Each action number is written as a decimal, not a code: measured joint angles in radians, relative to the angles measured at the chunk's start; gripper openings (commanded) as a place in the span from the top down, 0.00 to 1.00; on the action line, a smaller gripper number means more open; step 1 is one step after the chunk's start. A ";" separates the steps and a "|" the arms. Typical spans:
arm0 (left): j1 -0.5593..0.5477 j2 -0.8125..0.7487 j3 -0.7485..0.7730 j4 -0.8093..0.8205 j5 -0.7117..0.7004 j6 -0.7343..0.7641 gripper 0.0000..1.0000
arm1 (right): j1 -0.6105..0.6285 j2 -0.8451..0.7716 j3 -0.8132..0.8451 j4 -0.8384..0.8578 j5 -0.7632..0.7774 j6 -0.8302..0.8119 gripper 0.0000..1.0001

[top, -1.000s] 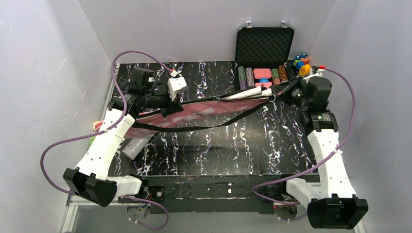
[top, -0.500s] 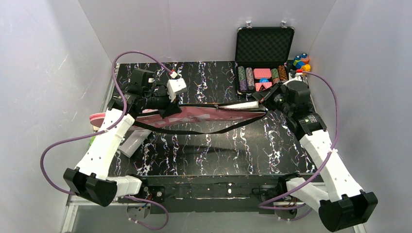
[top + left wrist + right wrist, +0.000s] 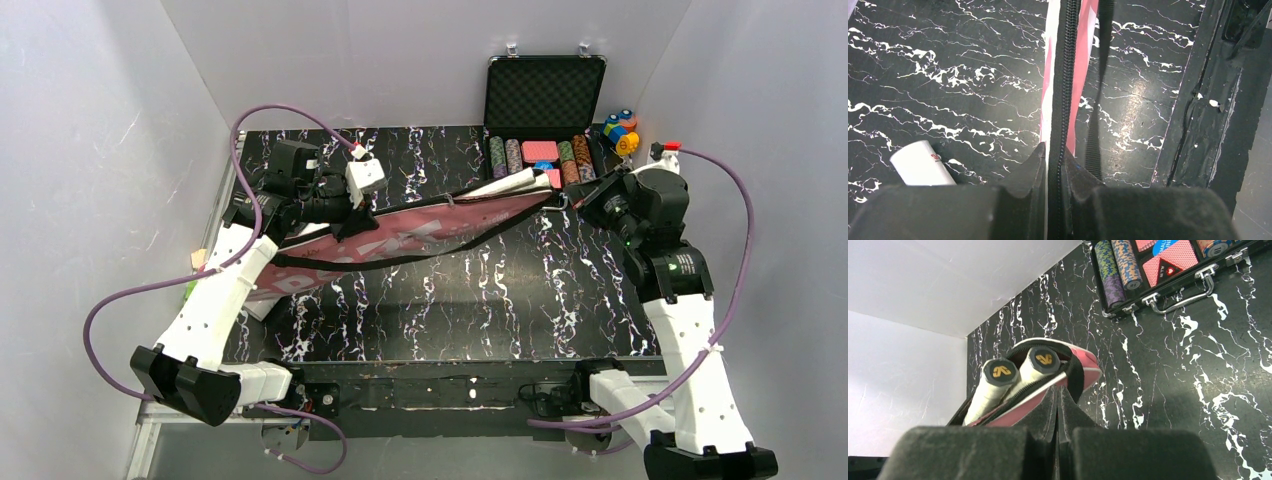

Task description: Pack up the badminton gear

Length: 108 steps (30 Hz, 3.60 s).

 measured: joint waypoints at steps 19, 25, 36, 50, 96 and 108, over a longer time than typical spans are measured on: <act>0.000 0.000 0.000 0.000 0.002 -0.002 1.00 | -0.006 0.041 -0.027 0.000 -0.063 -0.002 0.99; 0.000 -0.001 0.000 0.000 0.008 0.003 1.00 | -0.006 0.042 -0.027 0.002 -0.050 -0.006 0.99; 0.000 -0.021 -0.019 -0.007 0.019 0.027 1.00 | -0.006 0.056 -0.018 0.022 0.002 -0.024 0.99; 0.000 -0.026 -0.035 -0.018 0.019 0.039 1.00 | -0.006 0.012 -0.032 -0.006 -0.042 -0.002 0.99; -0.006 -0.026 -0.043 -0.027 0.011 0.034 1.00 | 0.063 0.097 0.158 -0.165 -0.010 -0.118 0.99; -0.005 -0.026 -0.043 -0.023 0.014 0.032 1.00 | 0.084 0.106 0.181 -0.095 -0.235 -0.062 0.55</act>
